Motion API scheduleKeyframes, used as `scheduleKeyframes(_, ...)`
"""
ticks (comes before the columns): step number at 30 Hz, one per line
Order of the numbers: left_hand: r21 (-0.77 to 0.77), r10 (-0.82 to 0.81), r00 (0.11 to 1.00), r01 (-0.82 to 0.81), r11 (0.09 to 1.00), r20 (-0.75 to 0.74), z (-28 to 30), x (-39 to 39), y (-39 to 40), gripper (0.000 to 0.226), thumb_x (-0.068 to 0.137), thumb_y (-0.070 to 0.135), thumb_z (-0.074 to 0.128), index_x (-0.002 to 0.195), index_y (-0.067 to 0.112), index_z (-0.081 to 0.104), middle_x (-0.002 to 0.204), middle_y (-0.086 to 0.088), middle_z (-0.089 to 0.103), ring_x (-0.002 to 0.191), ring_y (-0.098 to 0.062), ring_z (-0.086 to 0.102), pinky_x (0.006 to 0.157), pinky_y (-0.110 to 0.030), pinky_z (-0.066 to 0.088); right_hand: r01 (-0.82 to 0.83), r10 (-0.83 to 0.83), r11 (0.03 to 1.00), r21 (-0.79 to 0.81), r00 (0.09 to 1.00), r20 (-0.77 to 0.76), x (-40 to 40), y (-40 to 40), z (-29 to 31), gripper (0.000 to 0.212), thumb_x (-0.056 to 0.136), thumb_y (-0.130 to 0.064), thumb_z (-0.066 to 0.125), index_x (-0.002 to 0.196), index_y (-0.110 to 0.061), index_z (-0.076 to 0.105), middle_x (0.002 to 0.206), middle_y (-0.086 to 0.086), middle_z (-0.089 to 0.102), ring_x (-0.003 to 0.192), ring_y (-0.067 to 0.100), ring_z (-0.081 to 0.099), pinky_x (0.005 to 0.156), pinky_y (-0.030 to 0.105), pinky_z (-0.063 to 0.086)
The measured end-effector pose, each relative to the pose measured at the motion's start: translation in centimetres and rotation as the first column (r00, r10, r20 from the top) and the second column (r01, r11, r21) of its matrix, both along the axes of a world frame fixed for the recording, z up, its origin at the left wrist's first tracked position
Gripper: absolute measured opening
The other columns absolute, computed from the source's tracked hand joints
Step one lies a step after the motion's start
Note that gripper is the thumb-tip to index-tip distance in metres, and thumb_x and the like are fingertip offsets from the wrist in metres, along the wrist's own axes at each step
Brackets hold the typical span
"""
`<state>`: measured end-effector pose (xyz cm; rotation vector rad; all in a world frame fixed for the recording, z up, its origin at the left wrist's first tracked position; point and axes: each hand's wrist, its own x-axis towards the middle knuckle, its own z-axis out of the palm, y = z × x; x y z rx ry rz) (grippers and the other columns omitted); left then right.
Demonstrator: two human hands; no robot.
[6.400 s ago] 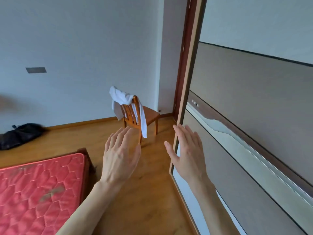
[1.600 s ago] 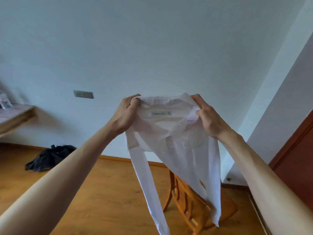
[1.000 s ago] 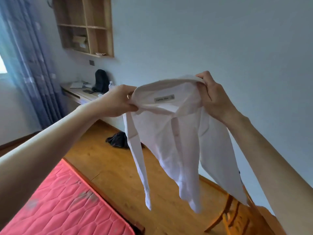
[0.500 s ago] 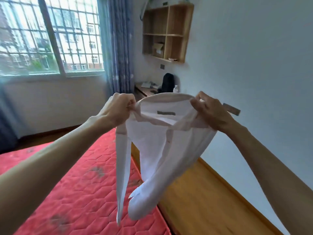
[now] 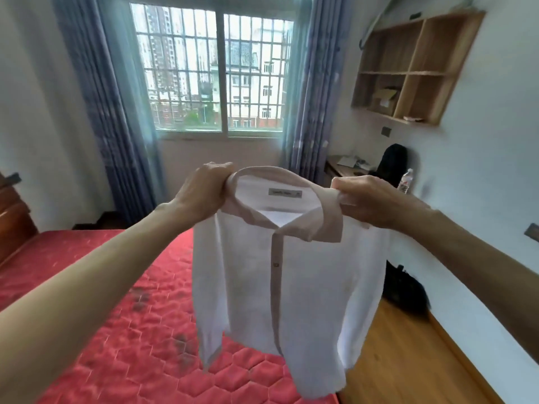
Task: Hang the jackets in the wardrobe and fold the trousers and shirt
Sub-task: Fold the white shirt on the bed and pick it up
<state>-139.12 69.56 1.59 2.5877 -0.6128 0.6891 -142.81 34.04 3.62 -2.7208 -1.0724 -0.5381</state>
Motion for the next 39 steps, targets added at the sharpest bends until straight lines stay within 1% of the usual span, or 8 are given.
scheduleKeyframes(7,0.147,0.214,0.976,-0.207,0.967,-0.036,-1.7,1.3,11.1,0.013,0.081,-0.003,0.050,0.087,0.008,0.048,0.078,-0.009,0.062,0.077,-0.039,0.059,0.063,-0.045,0.046,0.061,-0.033,0.966,0.253,0.993,-0.114,4.3,10.2,-1.1,0.032,0.099,-0.023,0.068,0.067,-0.025,0.063,0.063,-0.004,0.057,0.062,0.018,0.052,0.061,0.033,0.045)
scheduleKeyframes(10,-0.183,0.195,0.968,-0.222,0.958,-0.156,-2.6,2.2,15.9,0.008,0.078,0.020,0.054,0.079,0.013,0.060,0.069,-0.004,0.063,0.068,-0.032,0.059,0.061,-0.040,0.048,0.121,-0.078,0.916,0.383,0.989,-0.126,5.3,14.7,-1.9,0.021,0.101,-0.022,0.068,0.080,-0.022,0.075,0.068,-0.015,0.066,0.065,-0.002,0.058,0.060,0.009,0.040)
scheduleKeyframes(16,-0.459,-0.005,0.956,-0.136,0.878,-0.293,-4.3,3.6,23.7,0.020,0.080,0.021,0.044,0.074,0.026,0.062,0.070,0.004,0.065,0.071,-0.022,0.057,0.074,-0.042,0.049,0.223,-0.230,0.838,0.499,0.972,-0.049,7.3,22.6,-4.3,0.031,0.101,-0.036,0.066,0.073,-0.022,0.067,0.062,-0.012,0.058,0.058,0.007,0.053,0.056,0.027,0.037)
scheduleKeyframes(19,-0.383,-0.128,0.970,0.040,0.923,-0.207,-5.6,4.1,27.8,0.018,0.091,0.042,0.045,0.085,0.028,0.055,0.064,0.008,0.060,0.061,-0.017,0.053,0.063,-0.040,0.045,0.242,-0.290,0.850,0.468,0.957,0.031,8.1,25.4,-5.4,0.041,0.098,-0.046,0.064,0.070,-0.016,0.065,0.059,-0.003,0.059,0.055,0.021,0.054,0.054,0.036,0.041)
scheduleKeyframes(23,0.071,-0.056,0.998,0.058,0.996,-0.033,-7.7,4.7,32.3,0.056,0.081,0.080,0.063,0.100,0.033,0.041,0.060,0.014,0.052,0.053,-0.012,0.050,0.052,-0.034,0.039,0.267,-0.311,0.865,0.425,0.950,0.035,9.5,29.2,-6.9,0.053,0.095,-0.058,0.055,0.069,-0.012,0.060,0.058,0.003,0.058,0.054,0.030,0.054,0.055,0.035,0.039)
scheduleKeyframes(25,0.181,-0.058,0.998,0.053,0.982,0.021,-8.9,5.7,34.2,0.056,0.084,0.072,0.067,0.100,0.026,0.040,0.063,0.018,0.045,0.053,-0.019,0.042,0.053,-0.036,0.033,0.283,-0.324,0.876,0.392,0.945,0.041,10.7,30.6,-7.6,0.054,0.096,-0.058,0.053,0.069,-0.012,0.059,0.057,0.002,0.056,0.053,0.029,0.055,0.055,0.036,0.040)
scheduleKeyframes(31,-0.106,0.009,0.992,-0.022,0.994,-0.124,-11.3,9.5,39.6,0.056,0.084,0.040,0.085,0.061,0.027,0.036,0.052,0.007,0.039,0.058,-0.021,0.027,0.054,-0.040,0.038,0.314,-0.350,0.902,0.297,0.934,0.075,16.0,33.6,-9.9,0.060,0.094,-0.065,0.052,0.076,-0.010,0.067,0.063,0.006,0.065,0.058,0.033,0.061,0.060,0.044,0.054)
scheduleKeyframes(39,-0.214,0.118,0.968,-0.167,0.962,-0.223,-10.2,15.2,43.1,0.038,0.094,0.041,0.074,0.068,0.014,0.069,0.058,0.001,0.060,0.061,-0.031,0.057,0.064,-0.041,0.046,0.268,-0.259,0.926,0.265,0.963,-0.070,25.0,36.6,-12.9,0.030,0.103,-0.043,0.058,0.096,-0.014,0.063,0.079,-0.004,0.062,0.076,0.033,0.063,0.063,0.041,0.046)
